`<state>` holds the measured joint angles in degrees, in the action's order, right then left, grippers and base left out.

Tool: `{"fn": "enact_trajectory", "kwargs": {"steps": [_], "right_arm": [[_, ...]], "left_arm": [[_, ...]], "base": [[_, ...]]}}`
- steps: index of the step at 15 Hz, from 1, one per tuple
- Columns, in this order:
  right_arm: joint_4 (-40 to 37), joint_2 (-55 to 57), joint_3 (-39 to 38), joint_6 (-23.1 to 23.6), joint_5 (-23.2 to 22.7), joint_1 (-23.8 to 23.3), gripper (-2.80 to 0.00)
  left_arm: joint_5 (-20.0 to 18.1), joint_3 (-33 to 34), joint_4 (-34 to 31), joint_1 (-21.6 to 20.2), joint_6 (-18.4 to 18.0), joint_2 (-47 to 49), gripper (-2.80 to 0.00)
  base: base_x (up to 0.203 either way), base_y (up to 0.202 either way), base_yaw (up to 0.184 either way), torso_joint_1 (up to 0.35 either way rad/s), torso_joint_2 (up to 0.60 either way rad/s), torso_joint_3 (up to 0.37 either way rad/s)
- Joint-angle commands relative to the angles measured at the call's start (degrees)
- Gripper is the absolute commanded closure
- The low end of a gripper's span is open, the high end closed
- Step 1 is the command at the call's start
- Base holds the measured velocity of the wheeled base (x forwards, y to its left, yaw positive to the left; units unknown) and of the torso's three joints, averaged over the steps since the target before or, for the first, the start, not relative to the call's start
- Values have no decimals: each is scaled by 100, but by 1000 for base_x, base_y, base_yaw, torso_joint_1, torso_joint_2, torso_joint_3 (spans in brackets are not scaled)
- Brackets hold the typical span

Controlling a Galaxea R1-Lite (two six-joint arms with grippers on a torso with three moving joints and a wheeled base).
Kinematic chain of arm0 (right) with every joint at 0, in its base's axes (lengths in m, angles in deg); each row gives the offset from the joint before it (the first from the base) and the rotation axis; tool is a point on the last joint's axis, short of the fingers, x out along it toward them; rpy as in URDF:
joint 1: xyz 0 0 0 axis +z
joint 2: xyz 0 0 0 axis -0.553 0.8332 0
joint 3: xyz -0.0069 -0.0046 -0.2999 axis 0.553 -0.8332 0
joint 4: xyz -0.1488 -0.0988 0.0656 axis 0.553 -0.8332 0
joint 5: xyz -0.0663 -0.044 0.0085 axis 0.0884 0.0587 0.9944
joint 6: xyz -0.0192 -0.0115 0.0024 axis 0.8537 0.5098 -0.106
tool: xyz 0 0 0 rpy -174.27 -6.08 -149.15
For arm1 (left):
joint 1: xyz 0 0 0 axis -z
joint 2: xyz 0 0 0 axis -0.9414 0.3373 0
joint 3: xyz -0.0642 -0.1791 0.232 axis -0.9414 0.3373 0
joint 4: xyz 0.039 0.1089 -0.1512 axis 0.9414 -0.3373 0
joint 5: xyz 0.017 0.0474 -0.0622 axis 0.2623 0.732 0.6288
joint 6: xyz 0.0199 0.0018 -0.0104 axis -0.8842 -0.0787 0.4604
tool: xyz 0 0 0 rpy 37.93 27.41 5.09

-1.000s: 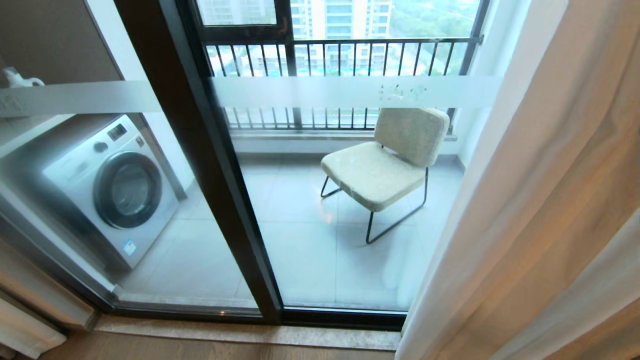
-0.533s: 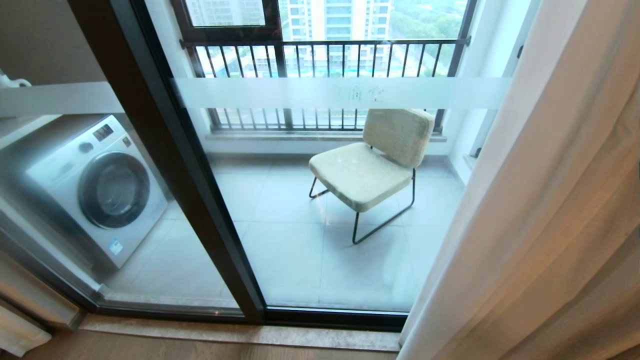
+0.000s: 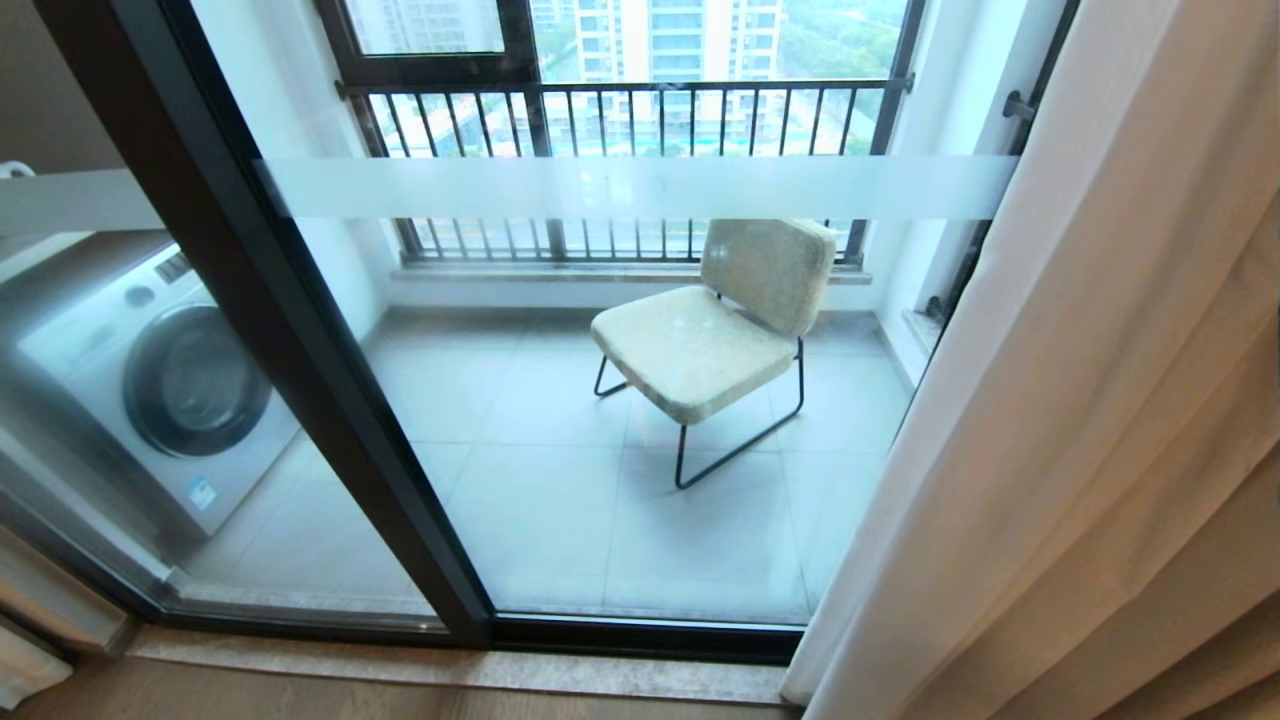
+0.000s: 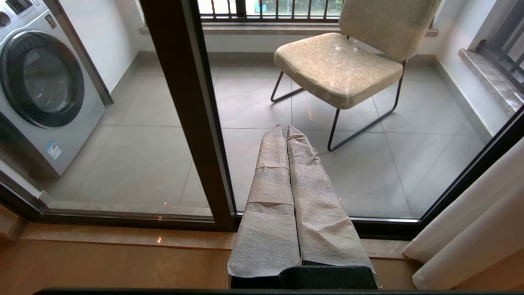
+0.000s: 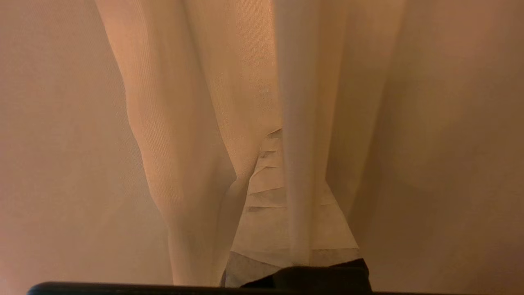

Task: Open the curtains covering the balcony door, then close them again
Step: Pull the inner curtains open on both sides

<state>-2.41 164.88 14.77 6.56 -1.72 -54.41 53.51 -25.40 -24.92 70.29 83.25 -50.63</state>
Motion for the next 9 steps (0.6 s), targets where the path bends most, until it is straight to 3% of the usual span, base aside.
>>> {"fn": "enact_trajectory", "kwargs": {"steps": [1, 9], "right_arm": [[21, 9, 2, 2, -5, 0, 0], [21, -17, 2, 2, 4, 0, 0]], "left_arm": [[1, 1, 0, 0, 2, -2, 0], [9, 1, 9, 0, 2, -2, 0]], "base": [[0, -191, 2, 2, 0, 7], [0, -193, -1, 3, 3, 1]]}}
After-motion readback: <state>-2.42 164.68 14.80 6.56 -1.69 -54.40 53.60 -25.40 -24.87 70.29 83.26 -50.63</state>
